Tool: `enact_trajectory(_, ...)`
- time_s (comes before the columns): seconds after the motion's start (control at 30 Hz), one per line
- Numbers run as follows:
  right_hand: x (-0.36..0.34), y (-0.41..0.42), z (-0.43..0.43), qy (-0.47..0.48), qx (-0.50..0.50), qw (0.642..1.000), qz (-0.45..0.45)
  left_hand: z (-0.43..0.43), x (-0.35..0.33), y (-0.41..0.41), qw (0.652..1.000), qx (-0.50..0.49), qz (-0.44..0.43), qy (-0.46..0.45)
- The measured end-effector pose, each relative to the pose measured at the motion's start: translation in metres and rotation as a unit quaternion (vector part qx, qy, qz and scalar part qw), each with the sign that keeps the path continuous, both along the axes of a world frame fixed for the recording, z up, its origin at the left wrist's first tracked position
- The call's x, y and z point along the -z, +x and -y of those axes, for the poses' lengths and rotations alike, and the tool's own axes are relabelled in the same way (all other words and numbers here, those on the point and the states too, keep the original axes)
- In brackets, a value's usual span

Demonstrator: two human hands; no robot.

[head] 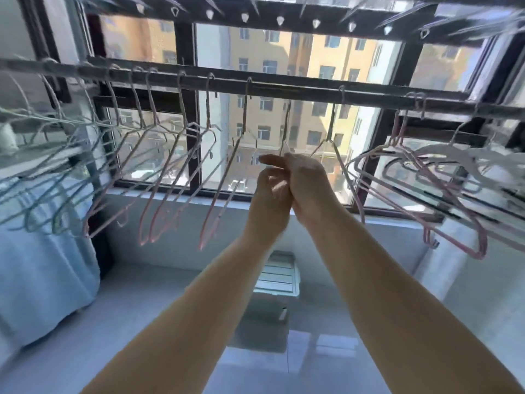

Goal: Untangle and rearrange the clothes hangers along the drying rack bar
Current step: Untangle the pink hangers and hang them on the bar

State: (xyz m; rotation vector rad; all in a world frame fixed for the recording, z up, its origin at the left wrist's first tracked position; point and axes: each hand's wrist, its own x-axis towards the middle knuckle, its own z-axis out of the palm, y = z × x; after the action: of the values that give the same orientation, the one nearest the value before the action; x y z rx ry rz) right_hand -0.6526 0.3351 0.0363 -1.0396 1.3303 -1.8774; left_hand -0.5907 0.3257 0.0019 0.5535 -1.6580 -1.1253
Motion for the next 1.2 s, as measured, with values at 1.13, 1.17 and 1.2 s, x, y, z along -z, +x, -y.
enact_trajectory(1.13,0.117,-0.004,-0.126,0.135,0.237,0.957,0.103,0.109,0.108,0.039,0.959,0.058,0.276,-0.023)
enact_trajectory(1.17,0.119,-0.008,-0.134,0.132,0.217,0.96,0.117,0.114,0.111,0.041,0.955,0.064,0.289,-0.029)
enact_trajectory(1.2,0.122,-0.012,-0.14,0.12,0.205,0.962,0.135,0.119,0.113,0.042,0.951,0.071,0.298,-0.046)
